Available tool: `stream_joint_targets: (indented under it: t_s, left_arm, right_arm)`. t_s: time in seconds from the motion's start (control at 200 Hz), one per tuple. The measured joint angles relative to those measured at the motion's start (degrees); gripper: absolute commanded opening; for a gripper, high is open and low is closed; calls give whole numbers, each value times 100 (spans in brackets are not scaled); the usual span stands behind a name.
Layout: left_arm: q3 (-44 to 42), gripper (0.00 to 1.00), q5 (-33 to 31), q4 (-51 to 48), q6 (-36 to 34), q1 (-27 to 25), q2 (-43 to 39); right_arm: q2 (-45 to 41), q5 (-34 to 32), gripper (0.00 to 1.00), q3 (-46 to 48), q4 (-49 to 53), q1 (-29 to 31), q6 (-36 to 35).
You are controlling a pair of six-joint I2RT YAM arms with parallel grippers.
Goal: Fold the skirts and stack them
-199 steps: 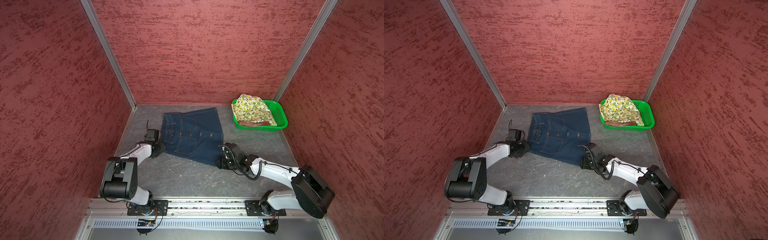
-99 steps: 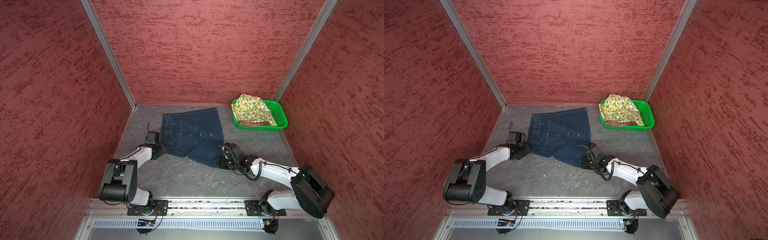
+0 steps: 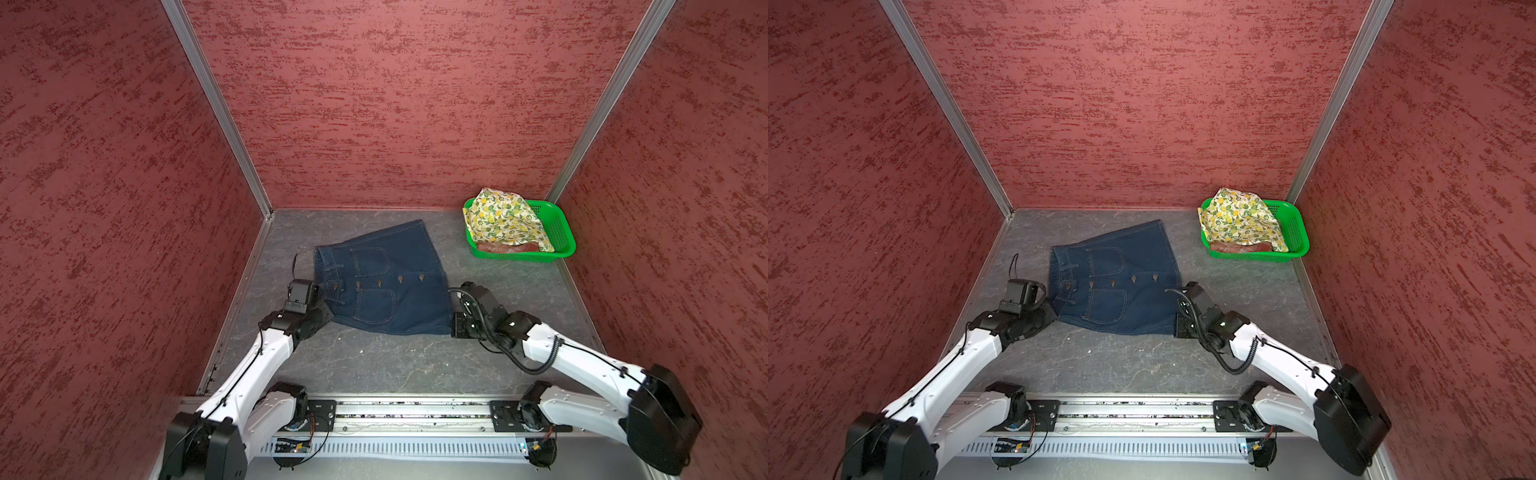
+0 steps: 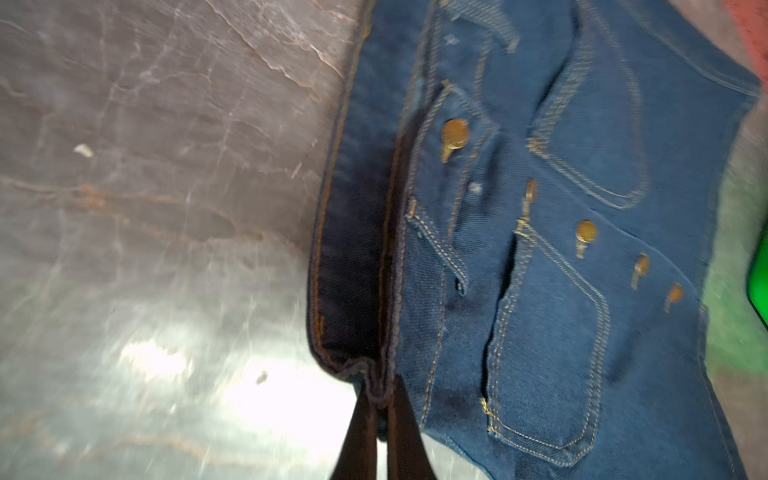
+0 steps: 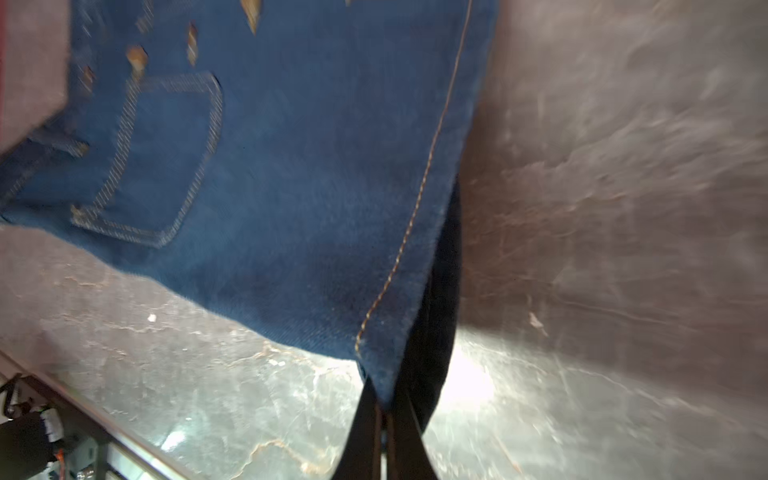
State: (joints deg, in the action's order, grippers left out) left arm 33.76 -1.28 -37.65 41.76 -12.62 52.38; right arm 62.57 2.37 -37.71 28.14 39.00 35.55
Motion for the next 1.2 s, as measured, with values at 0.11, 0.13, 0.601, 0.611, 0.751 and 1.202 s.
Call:
stream_joint_targets:
  t_s: [0.11,0.13,0.601,0.611,0.751,1.202]
  left_arm:
    - [308,0,-304,-695,201,-527,-605]
    - [380,0,-372,-809,247,-645,-686]
    - [1945,0,-214,-592,-302,520,999]
    - [1958,0,-168,-542,-323,595,1071]
    - [2197,3,208,232,-518,1399,2479]
    - [3110,100,352,903,-741,1996,4057]
  right_arm:
    - [-291,-149,0,-424,382,2,-96]
    - [-308,-164,0,-492,446,2,-116]
    - [2964,339,0,-4666,750,-1357,-1261]
    - [3095,374,0,-4806,754,-1377,-1285]
    - [5683,798,27,-7479,741,-1572,-1528]
    - [7364,697,87,-9121,1657,-1875,-1939]
